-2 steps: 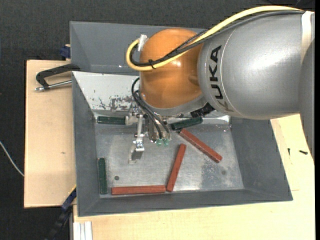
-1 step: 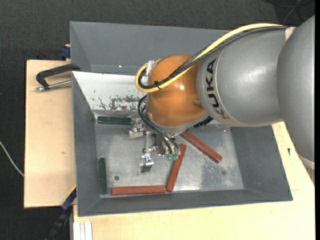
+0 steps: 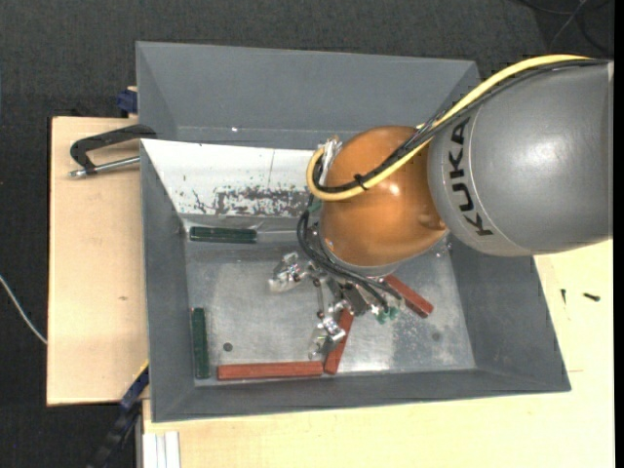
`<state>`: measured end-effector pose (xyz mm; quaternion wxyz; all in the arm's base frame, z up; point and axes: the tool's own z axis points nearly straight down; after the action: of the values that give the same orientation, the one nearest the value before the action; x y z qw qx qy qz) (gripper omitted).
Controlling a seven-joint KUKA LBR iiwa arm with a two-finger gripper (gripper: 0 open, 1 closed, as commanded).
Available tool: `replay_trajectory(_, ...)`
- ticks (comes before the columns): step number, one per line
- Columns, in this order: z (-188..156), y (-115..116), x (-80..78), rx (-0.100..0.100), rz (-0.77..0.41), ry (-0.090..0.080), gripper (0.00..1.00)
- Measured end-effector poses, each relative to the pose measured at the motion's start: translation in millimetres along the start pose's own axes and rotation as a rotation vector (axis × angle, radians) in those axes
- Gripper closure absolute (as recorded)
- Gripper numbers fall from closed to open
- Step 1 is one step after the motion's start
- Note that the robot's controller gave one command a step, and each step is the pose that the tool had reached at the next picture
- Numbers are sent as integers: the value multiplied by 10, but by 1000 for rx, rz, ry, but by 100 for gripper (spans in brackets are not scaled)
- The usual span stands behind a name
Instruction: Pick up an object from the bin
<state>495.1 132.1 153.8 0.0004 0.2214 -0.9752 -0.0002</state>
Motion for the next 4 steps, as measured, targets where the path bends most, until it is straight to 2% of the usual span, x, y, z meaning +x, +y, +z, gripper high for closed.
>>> replay_trajectory(1, 438, -377, 86, 0, -70, -1, 0)
replay_trajectory(2, 628, -594, 165, 0, -321, -1, 0)
replay_trajectory(3, 775, -1201, 80, 0, -569, 9, 100)
replay_trajectory(4, 775, -1201, 80, 0, -570, 9, 100)
